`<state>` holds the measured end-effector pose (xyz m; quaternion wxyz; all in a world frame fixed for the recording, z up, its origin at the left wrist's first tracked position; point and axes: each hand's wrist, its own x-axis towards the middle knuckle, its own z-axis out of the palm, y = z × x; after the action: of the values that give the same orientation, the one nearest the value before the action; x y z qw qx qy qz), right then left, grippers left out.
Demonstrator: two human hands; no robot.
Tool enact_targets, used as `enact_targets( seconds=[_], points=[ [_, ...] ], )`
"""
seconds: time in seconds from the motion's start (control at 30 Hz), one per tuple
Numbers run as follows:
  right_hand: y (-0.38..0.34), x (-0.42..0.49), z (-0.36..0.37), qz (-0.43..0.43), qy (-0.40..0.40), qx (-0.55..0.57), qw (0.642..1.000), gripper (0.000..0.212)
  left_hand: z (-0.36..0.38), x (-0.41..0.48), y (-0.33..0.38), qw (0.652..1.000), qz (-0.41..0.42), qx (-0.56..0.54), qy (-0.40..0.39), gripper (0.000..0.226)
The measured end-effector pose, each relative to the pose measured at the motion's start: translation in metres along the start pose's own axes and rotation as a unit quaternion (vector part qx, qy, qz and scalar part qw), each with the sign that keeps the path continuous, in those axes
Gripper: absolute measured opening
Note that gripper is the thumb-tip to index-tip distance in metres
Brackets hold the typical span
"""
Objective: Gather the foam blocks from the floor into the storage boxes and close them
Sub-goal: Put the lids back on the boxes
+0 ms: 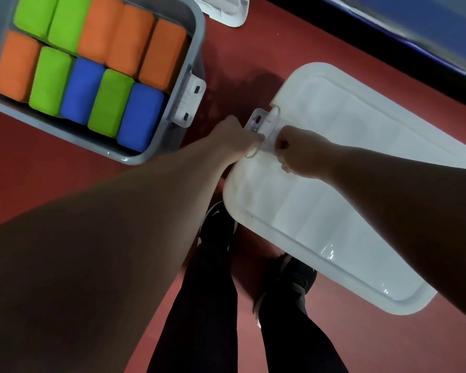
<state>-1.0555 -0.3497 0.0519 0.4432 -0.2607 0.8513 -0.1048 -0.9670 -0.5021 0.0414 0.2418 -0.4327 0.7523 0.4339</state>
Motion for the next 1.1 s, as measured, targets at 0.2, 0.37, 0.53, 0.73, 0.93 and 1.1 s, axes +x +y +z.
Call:
enact_targets(
  seconds=[0.2,0.37,0.53,0.73,0.93,1.1],
  points=[
    [0.013,-0.008,-0.001,-0.005,0.024,0.088,0.996,0.012,0.007,0.009,0.010,0.988,0.089,0.126,0.028,0.044],
    [0.023,-0.015,-0.002,0.010,0.037,0.173,0.984,0.016,0.018,0.009,0.020,0.974,0.077,0.194,0.083,0.045],
    [0.040,-0.026,-0.012,0.025,0.077,0.183,0.980,0.014,0.029,0.002,0.030,0.959,0.079,0.247,0.114,0.035],
    [0.110,-0.063,-0.050,0.120,0.163,0.188,0.961,0.014,0.047,-0.020,0.056,0.935,0.086,0.291,0.184,0.031],
    [0.185,-0.111,-0.084,0.204,0.240,0.202,0.927,0.018,0.104,-0.048,0.122,0.958,0.253,0.098,0.091,0.040],
    [0.233,-0.144,-0.081,0.263,0.273,0.168,0.910,0.020,0.180,-0.069,0.169,0.905,0.346,0.236,-0.069,0.036]
  ],
)
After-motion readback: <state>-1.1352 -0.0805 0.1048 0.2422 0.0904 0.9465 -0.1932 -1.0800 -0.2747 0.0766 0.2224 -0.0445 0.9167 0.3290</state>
